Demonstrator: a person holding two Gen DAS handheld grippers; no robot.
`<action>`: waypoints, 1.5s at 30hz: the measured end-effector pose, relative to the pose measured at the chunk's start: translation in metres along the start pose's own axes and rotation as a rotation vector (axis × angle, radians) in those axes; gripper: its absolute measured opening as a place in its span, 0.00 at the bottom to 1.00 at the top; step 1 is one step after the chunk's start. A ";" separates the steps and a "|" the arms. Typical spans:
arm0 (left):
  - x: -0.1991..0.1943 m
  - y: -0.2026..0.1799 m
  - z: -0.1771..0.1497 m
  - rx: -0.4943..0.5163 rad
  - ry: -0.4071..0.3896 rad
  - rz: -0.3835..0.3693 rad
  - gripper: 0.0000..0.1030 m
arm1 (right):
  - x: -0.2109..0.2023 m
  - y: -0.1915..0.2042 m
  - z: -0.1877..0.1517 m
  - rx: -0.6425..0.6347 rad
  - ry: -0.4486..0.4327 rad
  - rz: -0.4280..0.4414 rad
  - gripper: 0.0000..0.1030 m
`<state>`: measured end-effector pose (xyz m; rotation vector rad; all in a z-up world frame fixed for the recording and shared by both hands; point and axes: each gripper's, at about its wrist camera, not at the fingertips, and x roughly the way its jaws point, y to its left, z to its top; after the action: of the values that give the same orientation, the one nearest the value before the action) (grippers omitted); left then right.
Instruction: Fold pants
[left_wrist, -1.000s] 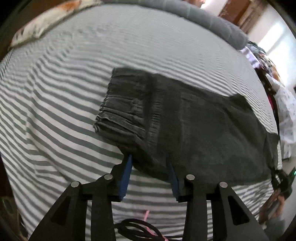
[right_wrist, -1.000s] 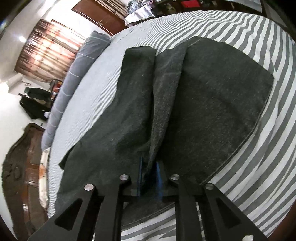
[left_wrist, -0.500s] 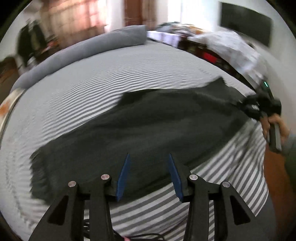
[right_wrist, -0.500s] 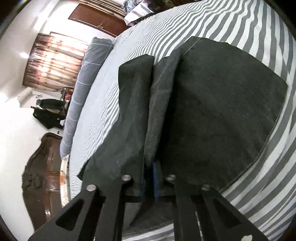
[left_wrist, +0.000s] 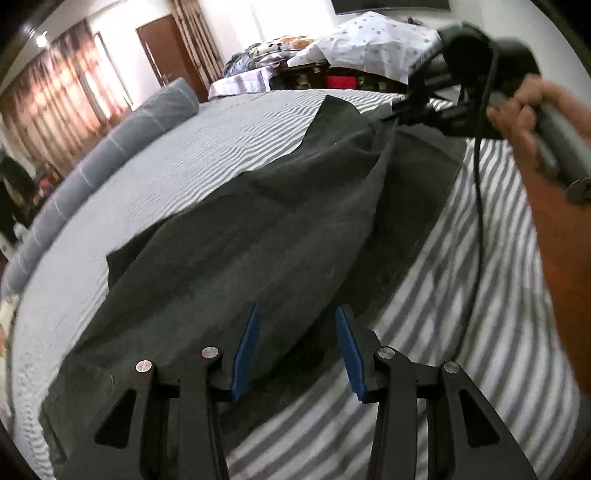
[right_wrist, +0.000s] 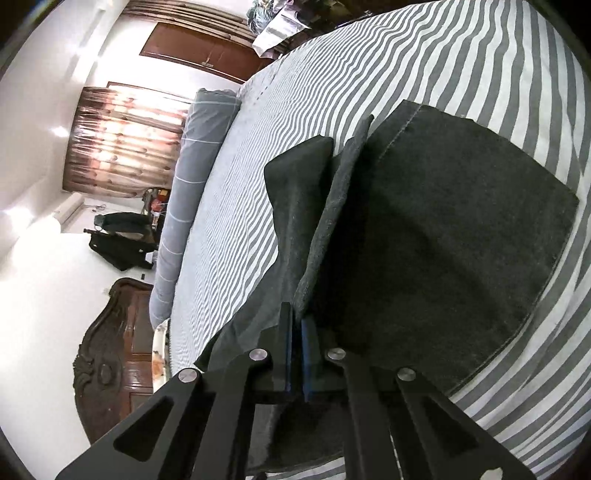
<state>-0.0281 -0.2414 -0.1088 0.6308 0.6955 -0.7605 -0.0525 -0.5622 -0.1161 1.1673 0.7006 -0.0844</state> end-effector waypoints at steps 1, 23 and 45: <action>0.005 -0.003 0.004 0.005 0.001 0.009 0.43 | 0.000 0.000 0.000 -0.001 0.001 0.008 0.05; 0.041 -0.006 0.036 -0.030 0.037 -0.058 0.06 | 0.025 -0.049 0.062 0.090 -0.078 -0.055 0.09; -0.004 -0.021 0.025 0.127 -0.019 -0.140 0.06 | -0.077 -0.047 0.037 -0.038 -0.217 -0.217 0.04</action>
<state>-0.0385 -0.2701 -0.0954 0.6947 0.6822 -0.9446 -0.1158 -0.6356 -0.1047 1.0251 0.6312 -0.3736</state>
